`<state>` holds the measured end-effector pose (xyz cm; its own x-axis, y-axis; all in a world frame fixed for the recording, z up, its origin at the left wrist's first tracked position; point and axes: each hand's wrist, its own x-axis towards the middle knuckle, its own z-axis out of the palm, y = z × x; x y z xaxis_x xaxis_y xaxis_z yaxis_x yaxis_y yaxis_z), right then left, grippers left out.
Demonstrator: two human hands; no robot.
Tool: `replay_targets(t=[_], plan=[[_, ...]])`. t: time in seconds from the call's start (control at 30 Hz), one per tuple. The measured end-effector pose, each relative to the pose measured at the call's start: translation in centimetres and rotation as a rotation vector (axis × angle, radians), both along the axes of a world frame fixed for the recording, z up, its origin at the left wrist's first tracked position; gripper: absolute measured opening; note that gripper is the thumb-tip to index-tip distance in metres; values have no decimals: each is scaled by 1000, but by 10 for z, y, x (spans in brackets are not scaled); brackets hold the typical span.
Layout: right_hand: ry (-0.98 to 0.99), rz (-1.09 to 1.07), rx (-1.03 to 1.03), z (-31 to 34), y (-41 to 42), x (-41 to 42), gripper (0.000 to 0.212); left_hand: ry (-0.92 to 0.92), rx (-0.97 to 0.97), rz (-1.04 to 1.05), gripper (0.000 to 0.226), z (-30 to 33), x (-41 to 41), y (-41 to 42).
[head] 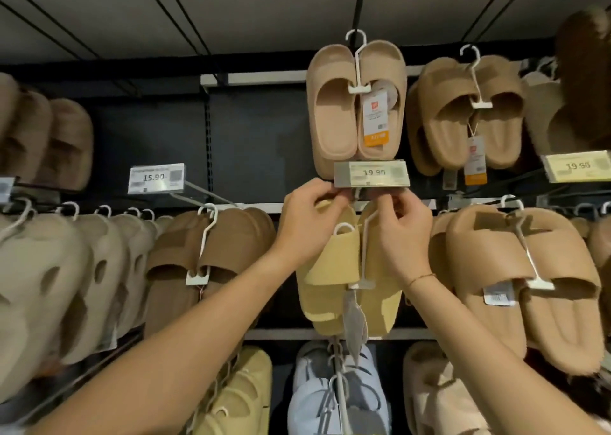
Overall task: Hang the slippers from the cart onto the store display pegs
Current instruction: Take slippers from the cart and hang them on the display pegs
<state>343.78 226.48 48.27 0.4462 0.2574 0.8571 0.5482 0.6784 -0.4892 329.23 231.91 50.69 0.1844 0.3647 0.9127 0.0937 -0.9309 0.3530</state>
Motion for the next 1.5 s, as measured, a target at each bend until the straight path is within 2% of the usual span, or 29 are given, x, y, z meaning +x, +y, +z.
replay_targets(t=[0.1,0.3,0.43,0.53,0.6,0.7,0.77,0.87,0.97,1.03,1.1,1.17,1.23,1.37,1.43,1.5], plan=[[-31,7,-129,8,5,5,17,-30,-52,-16,10,2,9,2],[-52,-44,-360,7,38,18,17,67,-149,151,4,-17,30,34],[-81,-85,-430,6,73,26,20,163,-93,354,13,-34,52,62],[-157,-134,-498,2,91,32,25,334,-40,515,26,-45,63,77],[-218,-171,-527,-2,94,36,24,400,-27,542,35,-54,64,81],[-273,-219,-503,-14,77,44,19,398,32,656,46,-70,58,66],[-340,-310,-455,-30,52,53,32,373,175,711,40,-83,52,41],[-467,-381,-453,-63,-10,67,32,439,318,510,31,-107,48,-4],[-528,-343,-626,-104,-100,82,22,683,353,234,30,-141,70,-54],[-493,-279,-968,-134,-170,94,23,964,347,-2,25,-168,97,-96],[-401,-173,-1433,-166,-243,112,25,1290,243,-271,20,-199,130,-144],[-267,-78,-1863,-201,-320,133,19,1582,135,-501,20,-234,168,-200],[-87,-121,-2138,-241,-398,164,20,1713,62,-702,22,-274,203,-258],[226,-245,-2257,-306,-537,220,30,1806,59,-964,18,-340,259,-367],[355,-300,-2301,-340,-583,235,30,1860,102,-985,18,-368,282,-414],[404,-353,-2326,-363,-610,232,27,1924,114,-1003,18,-400,305,-451]])
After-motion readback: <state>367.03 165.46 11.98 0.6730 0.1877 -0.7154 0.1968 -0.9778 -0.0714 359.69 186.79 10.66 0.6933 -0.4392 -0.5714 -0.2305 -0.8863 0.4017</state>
